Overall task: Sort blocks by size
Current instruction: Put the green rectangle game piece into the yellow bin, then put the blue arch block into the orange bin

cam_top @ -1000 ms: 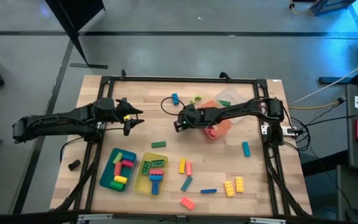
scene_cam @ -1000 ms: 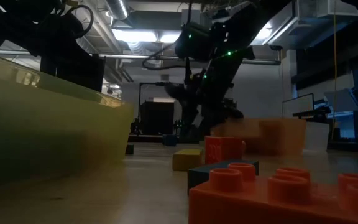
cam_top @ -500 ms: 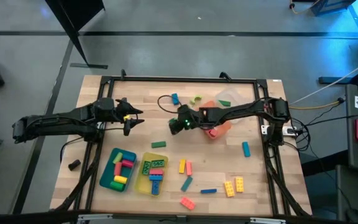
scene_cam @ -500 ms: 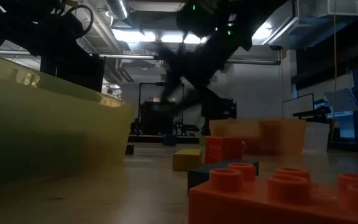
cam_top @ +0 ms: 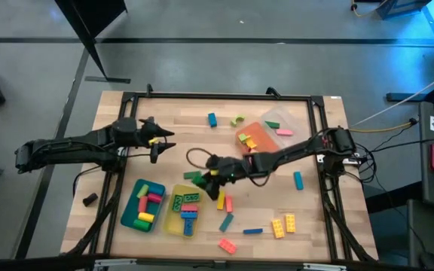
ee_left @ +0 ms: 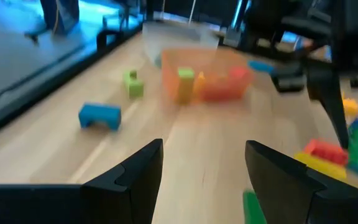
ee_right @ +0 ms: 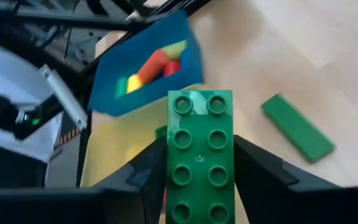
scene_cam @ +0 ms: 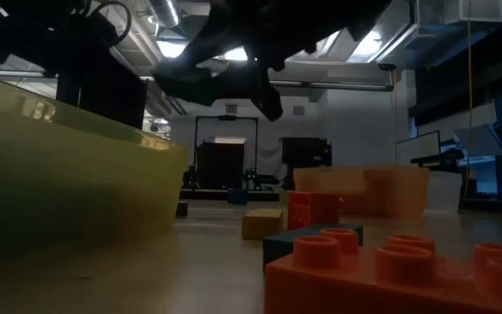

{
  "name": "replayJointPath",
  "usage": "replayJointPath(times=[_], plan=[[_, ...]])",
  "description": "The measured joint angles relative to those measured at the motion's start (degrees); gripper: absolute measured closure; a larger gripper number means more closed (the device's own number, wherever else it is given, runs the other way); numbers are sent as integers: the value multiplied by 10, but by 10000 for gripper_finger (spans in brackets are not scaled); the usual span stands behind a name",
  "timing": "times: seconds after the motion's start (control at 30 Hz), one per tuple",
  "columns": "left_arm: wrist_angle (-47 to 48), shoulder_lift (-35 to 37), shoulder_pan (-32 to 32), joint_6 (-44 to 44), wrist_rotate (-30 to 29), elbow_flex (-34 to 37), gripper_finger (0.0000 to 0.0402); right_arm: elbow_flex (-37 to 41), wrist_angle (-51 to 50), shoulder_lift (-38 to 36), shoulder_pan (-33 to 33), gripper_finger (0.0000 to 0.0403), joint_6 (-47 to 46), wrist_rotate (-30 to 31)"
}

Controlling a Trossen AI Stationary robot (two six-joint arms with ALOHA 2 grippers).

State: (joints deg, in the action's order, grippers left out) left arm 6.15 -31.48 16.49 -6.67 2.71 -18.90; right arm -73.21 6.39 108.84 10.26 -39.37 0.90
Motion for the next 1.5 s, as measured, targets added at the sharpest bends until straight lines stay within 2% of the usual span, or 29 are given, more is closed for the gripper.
replayJointPath(times=[0.17,0.33,0.47,0.63,1.03,1.13,1.3,1.4,1.5], plan=[[-55,0,0,-4,0,0,190,0,2,0,26,251,22,28],[-63,0,0,-12,0,0,190,-1,47,7,38,242,26,58],[-65,-2,0,-39,0,0,190,-1,111,34,45,240,26,53],[-68,-8,0,-66,0,0,190,-1,145,67,52,244,26,27],[-69,-9,0,-84,0,0,190,-1,141,76,51,168,26,41],[-69,-9,0,-113,0,0,190,-1,127,74,46,153,39,25],[-72,-10,0,-127,0,0,190,-1,56,23,26,149,169,-26],[-91,-19,0,-137,-8,0,190,-1,-21,-23,8,148,205,-25],[-101,-41,0,-144,-26,-15,190,0,-97,-76,-13,148,230,7]])
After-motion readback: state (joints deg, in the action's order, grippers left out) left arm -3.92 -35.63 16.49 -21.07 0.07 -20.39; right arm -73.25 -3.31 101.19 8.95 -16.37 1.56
